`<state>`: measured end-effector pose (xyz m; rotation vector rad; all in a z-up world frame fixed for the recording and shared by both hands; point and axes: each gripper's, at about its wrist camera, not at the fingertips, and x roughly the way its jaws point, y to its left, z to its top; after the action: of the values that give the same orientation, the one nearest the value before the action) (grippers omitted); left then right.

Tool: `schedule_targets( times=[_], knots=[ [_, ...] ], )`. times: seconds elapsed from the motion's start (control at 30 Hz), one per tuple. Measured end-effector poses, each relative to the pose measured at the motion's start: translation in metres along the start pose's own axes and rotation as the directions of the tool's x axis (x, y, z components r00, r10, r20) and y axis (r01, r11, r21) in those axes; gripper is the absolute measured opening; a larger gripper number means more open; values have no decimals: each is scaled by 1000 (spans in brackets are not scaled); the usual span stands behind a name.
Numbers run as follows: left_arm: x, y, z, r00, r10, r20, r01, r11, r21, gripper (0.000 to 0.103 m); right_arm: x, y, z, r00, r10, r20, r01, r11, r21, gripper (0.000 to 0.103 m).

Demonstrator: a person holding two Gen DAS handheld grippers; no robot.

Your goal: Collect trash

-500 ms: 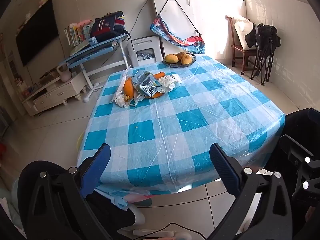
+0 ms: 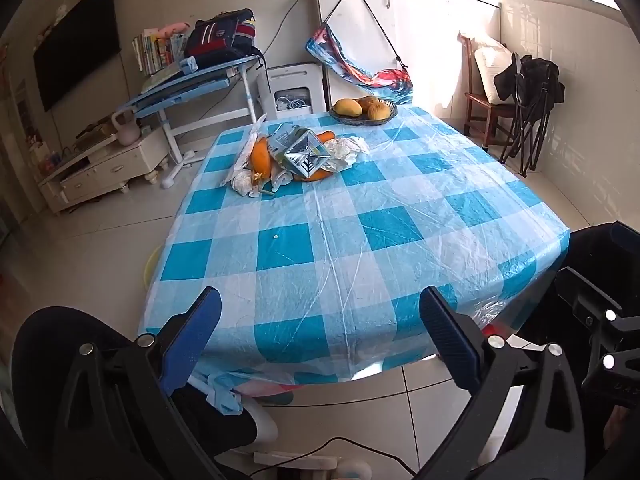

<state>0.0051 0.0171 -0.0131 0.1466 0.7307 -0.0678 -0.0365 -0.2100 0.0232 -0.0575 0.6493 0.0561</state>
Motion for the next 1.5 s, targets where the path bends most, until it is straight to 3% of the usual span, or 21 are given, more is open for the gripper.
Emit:
schedule_targets(
  times=[1.5],
  knots=[
    [-3,-3,0,999,27,20,-27,1000,9,96,6,4,0,1000,-17,-24,17,1000,11,95]
  ],
)
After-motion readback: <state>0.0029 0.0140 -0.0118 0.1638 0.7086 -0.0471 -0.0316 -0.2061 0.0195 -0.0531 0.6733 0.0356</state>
